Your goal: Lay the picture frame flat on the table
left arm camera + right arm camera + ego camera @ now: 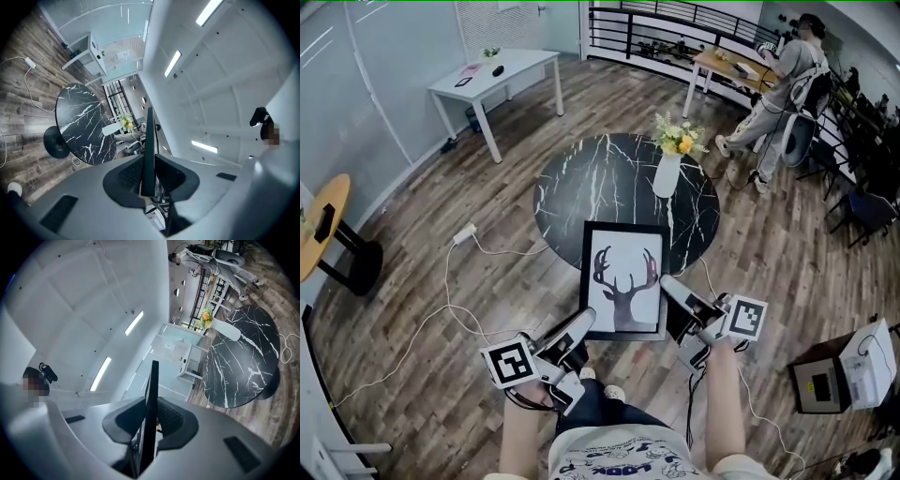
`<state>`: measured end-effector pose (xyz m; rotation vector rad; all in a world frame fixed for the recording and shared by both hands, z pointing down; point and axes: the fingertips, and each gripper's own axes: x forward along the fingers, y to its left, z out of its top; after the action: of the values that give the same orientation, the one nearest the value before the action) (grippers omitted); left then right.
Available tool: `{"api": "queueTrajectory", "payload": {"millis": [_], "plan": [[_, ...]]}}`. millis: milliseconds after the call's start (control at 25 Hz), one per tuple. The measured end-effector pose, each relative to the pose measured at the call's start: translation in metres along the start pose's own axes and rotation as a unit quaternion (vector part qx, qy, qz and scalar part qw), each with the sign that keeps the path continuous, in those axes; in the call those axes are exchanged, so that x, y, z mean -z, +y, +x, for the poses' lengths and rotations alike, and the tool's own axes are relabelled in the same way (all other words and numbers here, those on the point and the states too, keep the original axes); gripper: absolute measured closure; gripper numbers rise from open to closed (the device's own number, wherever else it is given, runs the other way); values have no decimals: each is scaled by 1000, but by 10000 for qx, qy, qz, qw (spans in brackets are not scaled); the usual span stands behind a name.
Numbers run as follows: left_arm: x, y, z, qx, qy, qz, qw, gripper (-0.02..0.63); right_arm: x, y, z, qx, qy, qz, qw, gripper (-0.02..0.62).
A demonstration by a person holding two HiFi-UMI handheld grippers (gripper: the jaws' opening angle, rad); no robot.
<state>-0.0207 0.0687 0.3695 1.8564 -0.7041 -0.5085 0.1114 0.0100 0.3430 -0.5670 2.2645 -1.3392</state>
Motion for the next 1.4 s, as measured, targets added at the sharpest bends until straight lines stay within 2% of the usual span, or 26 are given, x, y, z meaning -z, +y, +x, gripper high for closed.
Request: {"api": "queueTrajectory", "payload": {"millis": [320,920,1160,1400], "plan": [[-35,27,37,-26,81,-163,9998,522,-34,-37,29,121,-49,105,9999,509],[-167,85,131,153,445,-222,9986,522,-131,-108,137,314,-362,35,9988,509],[-201,114,151,110,615,-305,9976,522,-146,-139,167,490,-430,126,9978,509],[-214,143,166,-6,808,-463,9957,522,-153,-169,180,717,-447,280,9960,509]]}}
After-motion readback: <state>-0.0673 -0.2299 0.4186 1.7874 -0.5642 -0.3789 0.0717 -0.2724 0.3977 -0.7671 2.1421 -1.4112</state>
